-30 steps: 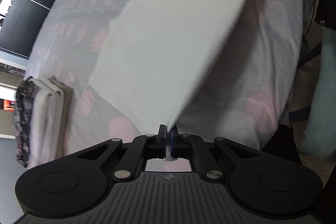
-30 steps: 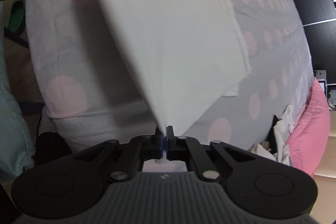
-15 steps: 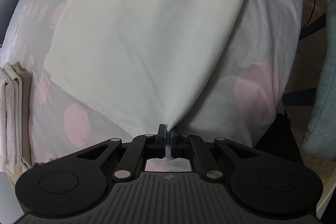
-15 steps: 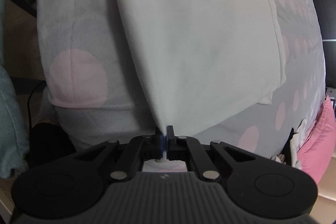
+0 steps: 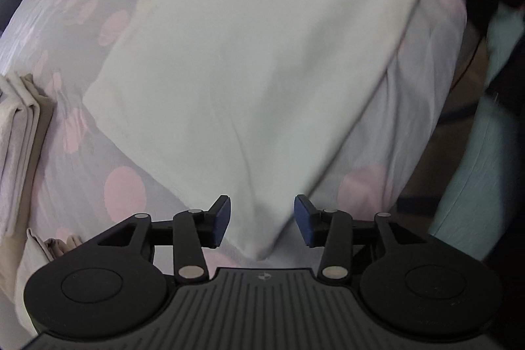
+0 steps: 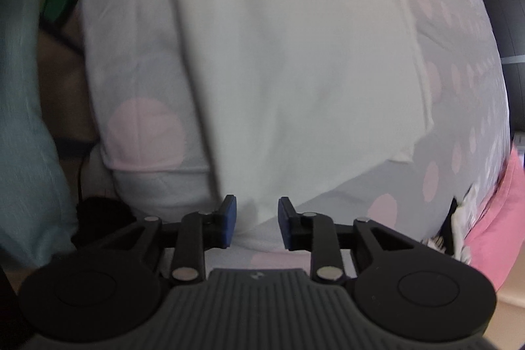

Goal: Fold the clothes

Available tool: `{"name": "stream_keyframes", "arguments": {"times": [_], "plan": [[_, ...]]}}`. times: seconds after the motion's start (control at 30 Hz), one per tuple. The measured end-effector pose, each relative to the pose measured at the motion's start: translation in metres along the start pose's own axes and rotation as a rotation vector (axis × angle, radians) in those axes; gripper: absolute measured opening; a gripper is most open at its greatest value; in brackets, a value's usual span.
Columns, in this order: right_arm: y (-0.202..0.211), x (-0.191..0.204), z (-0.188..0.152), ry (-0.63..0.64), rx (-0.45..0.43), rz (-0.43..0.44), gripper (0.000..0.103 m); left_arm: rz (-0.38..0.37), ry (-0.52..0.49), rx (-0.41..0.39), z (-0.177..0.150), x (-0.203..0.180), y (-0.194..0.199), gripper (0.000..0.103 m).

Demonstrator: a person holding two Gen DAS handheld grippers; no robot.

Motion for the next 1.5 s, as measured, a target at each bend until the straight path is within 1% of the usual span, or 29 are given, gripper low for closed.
{"name": "stream_keyframes", "arguments": {"times": [0.07, 0.13, 0.23, 0.3, 0.4, 0.47, 0.57, 0.63, 0.7, 0.77, 0.9, 1.0, 1.1, 1.13, 1.2, 1.27, 1.33, 1.37, 1.5], "plan": [[0.007, -0.025, 0.001, -0.158, -0.041, 0.037, 0.033, -0.019, 0.087, -0.063, 0.009, 0.014, 0.009, 0.042], [0.008, -0.052, 0.000, -0.339, -0.075, 0.078, 0.035, -0.023, 0.183, -0.118, 0.024, 0.027, 0.012, 0.042], [-0.001, -0.090, -0.010, -0.598, -0.107, 0.134, 0.035, -0.007, 0.301, -0.166, 0.039, 0.051, 0.004, 0.042], [-0.008, -0.106, -0.017, -0.753, -0.127, 0.178, 0.035, 0.003, 0.370, -0.190, 0.044, 0.067, 0.000, 0.042], [-0.021, -0.127, -0.026, -0.975, -0.165, 0.244, 0.035, 0.013, 0.449, -0.210, 0.052, 0.088, -0.010, 0.042], [-0.036, -0.151, -0.035, -1.093, -0.179, 0.263, 0.038, 0.019, 0.501, -0.218, 0.055, 0.100, -0.019, 0.042], [-0.060, -0.151, -0.040, -1.265, -0.205, 0.293, 0.042, 0.026, 0.600, -0.227, 0.055, 0.116, -0.032, 0.042], [-0.074, -0.157, -0.043, -1.365, -0.221, 0.315, 0.043, 0.035, 0.651, -0.212, 0.052, 0.123, -0.040, 0.042], [-0.089, -0.166, -0.044, -1.442, -0.226, 0.318, 0.046, 0.066, 0.669, -0.178, 0.051, 0.128, -0.046, 0.042], [-0.103, -0.173, -0.045, -1.498, -0.226, 0.312, 0.047, 0.094, 0.679, -0.162, 0.051, 0.132, -0.049, 0.042], [-0.127, -0.180, -0.045, -1.573, -0.221, 0.326, 0.047, 0.099, 0.705, -0.154, 0.054, 0.138, -0.053, 0.042], [-0.137, -0.182, -0.040, -1.581, -0.233, 0.320, 0.048, 0.110, 0.696, -0.148, 0.058, 0.139, -0.057, 0.042], [-0.142, -0.181, -0.031, -1.560, -0.240, 0.289, 0.048, 0.119, 0.686, -0.144, 0.063, 0.139, -0.061, 0.042], [-0.144, -0.181, -0.028, -1.551, -0.242, 0.278, 0.046, 0.122, 0.686, -0.143, 0.064, 0.139, -0.062, 0.042], [-0.146, -0.180, -0.022, -1.531, -0.249, 0.261, 0.037, 0.126, 0.686, -0.142, 0.065, 0.140, -0.063, 0.042], [-0.145, -0.178, -0.017, -1.518, -0.262, 0.269, 0.020, 0.132, 0.686, -0.147, 0.065, 0.141, -0.061, 0.042], [-0.141, -0.178, -0.015, -1.503, -0.259, 0.264, 0.013, 0.142, 0.695, -0.160, 0.064, 0.144, -0.057, 0.042], [-0.138, -0.178, -0.014, -1.498, -0.260, 0.262, 0.010, 0.146, 0.704, -0.166, 0.063, 0.146, -0.055, 0.042], [-0.107, -0.184, -0.006, -1.473, -0.290, 0.272, 0.008, 0.157, 0.733, -0.187, 0.057, 0.151, -0.047, 0.042]]}}
Point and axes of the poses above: each gripper's, at about its wrist camera, not at the fingertips, and y roughly against the way its jaws point, x to its left, z to its top, the point moved 6 cm from there along -y, roughly the way its jaws point, and after that the axes turned 1 degree about z, right-handed, at the moved point
